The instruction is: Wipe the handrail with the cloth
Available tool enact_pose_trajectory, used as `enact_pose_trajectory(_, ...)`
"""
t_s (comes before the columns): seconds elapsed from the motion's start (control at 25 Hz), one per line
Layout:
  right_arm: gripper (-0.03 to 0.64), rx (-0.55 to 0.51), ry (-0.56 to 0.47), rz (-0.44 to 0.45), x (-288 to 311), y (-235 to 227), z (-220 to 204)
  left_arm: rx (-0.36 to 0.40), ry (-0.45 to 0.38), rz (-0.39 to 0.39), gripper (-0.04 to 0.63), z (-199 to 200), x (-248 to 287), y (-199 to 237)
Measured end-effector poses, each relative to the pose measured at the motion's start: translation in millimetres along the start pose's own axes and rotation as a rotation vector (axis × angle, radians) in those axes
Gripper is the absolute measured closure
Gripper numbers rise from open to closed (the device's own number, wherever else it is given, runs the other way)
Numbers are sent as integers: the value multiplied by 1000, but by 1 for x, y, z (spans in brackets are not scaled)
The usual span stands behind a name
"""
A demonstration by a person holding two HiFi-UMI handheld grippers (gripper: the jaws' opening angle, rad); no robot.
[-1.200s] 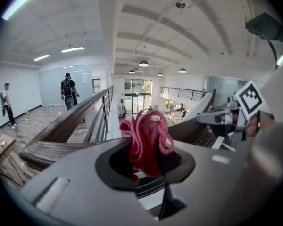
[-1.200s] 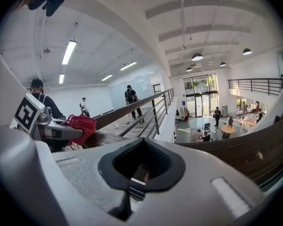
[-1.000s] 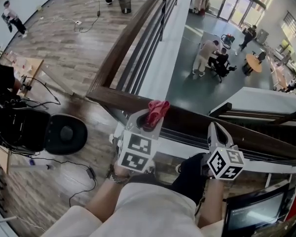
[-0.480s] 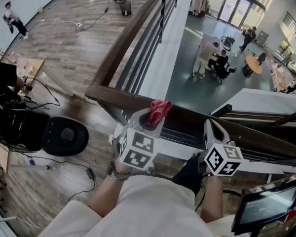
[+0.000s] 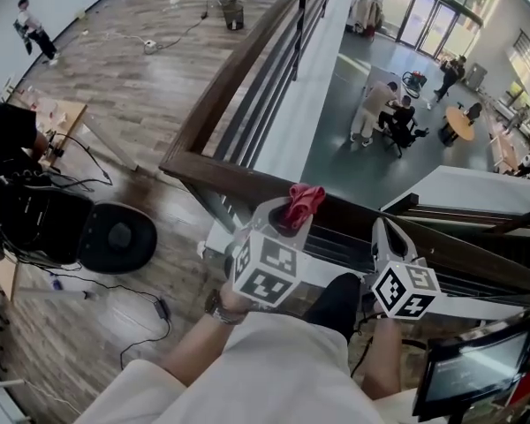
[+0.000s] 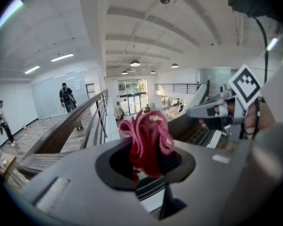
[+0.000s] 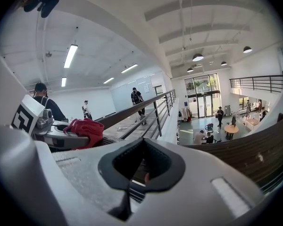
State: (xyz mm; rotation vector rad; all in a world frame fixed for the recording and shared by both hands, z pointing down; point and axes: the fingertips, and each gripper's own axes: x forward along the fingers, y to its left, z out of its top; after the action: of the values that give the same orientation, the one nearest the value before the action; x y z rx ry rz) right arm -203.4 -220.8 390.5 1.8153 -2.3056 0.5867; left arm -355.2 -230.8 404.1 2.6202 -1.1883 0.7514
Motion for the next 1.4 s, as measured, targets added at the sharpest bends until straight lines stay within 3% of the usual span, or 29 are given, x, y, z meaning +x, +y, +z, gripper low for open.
enact_pose_trajectory(0.32, 614, -12, 7, 21, 2, 1, 0, 13, 1, -44, 477, 6, 7, -14)
enact_pose_trajectory(0.8, 614, -8, 12, 8, 0, -7, 0, 98, -15, -83, 477, 13, 18, -38)
enact_pose_trajectory(1.0, 614, -8, 19, 10, 1, -4, -1, 219, 31, -61, 474, 15, 22, -34)
enact_pose_trajectory(1.4, 614, -9, 29, -1, -1, 0, -4, 139, 29, -92, 474, 20, 22, -20)
